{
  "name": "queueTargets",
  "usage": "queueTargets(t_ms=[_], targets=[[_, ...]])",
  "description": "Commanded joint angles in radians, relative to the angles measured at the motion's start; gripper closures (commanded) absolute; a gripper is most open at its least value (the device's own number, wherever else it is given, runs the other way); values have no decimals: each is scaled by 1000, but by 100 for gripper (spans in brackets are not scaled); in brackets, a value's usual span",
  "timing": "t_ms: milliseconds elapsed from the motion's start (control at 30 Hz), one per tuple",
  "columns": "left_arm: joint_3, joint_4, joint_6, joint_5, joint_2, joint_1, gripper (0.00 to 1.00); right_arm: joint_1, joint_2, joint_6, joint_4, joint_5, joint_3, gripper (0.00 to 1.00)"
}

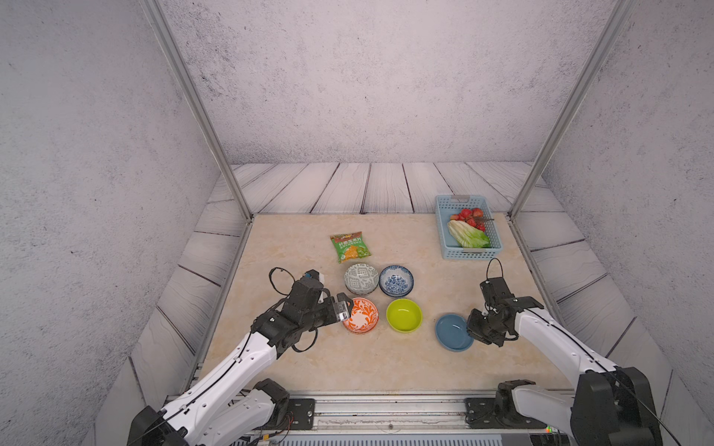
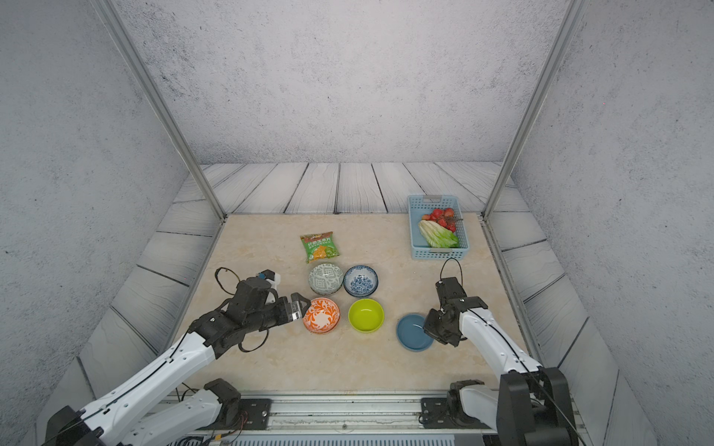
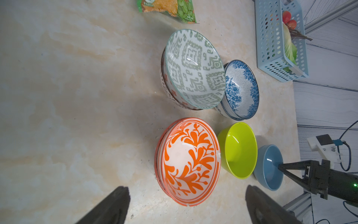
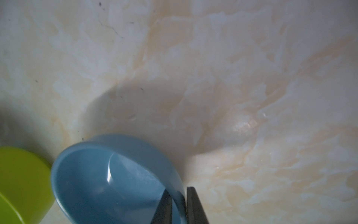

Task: Stack the bowls
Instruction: Pick up the bowl from the center of the board.

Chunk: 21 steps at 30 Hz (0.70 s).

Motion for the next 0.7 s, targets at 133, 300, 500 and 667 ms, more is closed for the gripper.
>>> queueTargets(t_ms=[133, 300, 500, 667], targets=[[9, 19, 4, 7, 20, 7, 0, -1, 32, -47, 3, -24, 23, 100], [11, 23, 3, 6, 27, 6, 0, 0, -16, -48, -37, -32, 62, 100], [11, 24, 3, 3, 27, 7, 0, 29, -89, -52, -109, -60, 165, 100], [11, 26, 0, 3, 31, 7, 0, 108, -58, -55, -169, -63, 283, 100]])
